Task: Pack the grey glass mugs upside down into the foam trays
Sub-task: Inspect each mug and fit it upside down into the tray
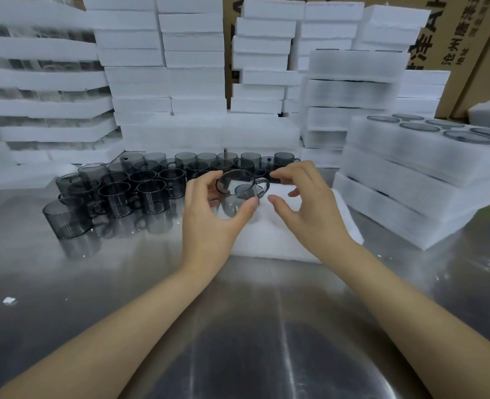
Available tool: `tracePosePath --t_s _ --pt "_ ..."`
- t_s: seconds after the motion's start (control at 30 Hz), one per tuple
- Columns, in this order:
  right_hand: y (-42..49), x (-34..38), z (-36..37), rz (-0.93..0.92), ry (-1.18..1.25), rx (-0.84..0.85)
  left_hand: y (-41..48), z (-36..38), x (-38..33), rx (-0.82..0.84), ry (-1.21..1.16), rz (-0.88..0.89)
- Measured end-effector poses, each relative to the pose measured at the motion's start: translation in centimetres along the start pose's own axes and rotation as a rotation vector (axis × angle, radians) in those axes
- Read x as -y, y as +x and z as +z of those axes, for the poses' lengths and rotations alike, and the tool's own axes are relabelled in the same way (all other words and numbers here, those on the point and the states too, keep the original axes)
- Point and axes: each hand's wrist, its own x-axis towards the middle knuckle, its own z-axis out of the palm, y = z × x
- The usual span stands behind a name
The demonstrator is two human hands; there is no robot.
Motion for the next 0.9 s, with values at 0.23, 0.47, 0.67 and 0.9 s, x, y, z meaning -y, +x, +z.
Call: tracePosePath --t_s 0.23,0.47,0.67,0.9 --pt "-0.26 0.04 0.09 0.048 0.021 0.114 -0.06 0.09 0.01 0.052 0.017 -0.058" --pt "-0.14 0.74 -0.32 0.055 0.111 0.299 -0.38 -0.14 -0.23 0.168 0.212 0.066" --pt "0.01 0.77 -0.77 0.142 0.147 0.402 -0.37 -0.66 -0.59 0.257 0.392 0.189" --pt "0.1 0.69 -0.46 0.054 0.149 0.35 -0.41 -0.65 -0.66 0.257 0.345 0.232"
